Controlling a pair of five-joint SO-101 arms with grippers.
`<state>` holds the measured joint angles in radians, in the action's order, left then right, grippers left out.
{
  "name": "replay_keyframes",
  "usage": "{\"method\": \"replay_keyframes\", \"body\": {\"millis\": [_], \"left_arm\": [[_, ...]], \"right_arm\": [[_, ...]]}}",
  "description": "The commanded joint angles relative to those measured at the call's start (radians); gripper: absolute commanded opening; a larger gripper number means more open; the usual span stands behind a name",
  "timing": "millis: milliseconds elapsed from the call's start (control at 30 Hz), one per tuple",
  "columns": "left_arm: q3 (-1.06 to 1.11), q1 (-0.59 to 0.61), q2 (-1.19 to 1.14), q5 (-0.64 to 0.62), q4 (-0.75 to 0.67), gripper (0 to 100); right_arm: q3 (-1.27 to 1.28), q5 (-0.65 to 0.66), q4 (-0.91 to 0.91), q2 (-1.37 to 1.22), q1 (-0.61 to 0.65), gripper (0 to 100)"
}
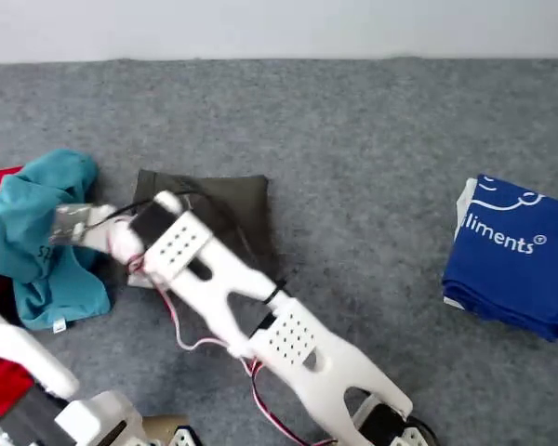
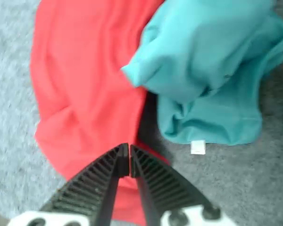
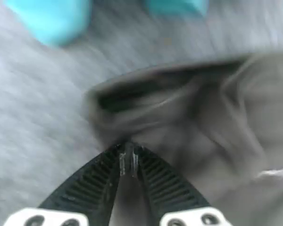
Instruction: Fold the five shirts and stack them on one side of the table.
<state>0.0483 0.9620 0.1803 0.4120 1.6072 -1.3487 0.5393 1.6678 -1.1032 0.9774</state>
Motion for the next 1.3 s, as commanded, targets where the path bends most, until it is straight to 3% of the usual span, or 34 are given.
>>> {"method": "replay_keyframes", "body": {"millis": [0,200,400,567,767,900,1067,1267], "left_arm": [[-0.012,0.043,0.046,0.011,-0.026,2],[-0.012,0.037,0.044,0.011,-0.04,2],[-0.012,0.037,0.044,0.011,-0.046,2],[-0.012,0.037,0.044,0.011,-0.046,2],[-0.012,0.041,0.044,0.011,-0.046,2],[-0.012,0.041,0.044,0.011,-0.046,2],[-0.012,0.038,0.044,0.011,-0.046,2],[-0.012,0.038,0.043,0.011,-0.048,2]], "right_arm": [[-0.121,0.006,0.056,0.091,-0.021,1.3],[-0.158,0.008,0.113,0.104,-0.208,1.3],[-0.157,0.061,0.047,0.025,-0.335,1.4],[-0.17,0.086,-0.044,-0.114,-0.286,1.4],[-0.19,0.084,0.004,-0.127,-0.048,1.4],[-0.233,0.084,0.058,-0.096,0.036,1.4],[-0.33,0.087,0.111,-0.038,-0.01,1.4],[-0.328,0.091,0.088,-0.038,-0.22,1.4]]}}
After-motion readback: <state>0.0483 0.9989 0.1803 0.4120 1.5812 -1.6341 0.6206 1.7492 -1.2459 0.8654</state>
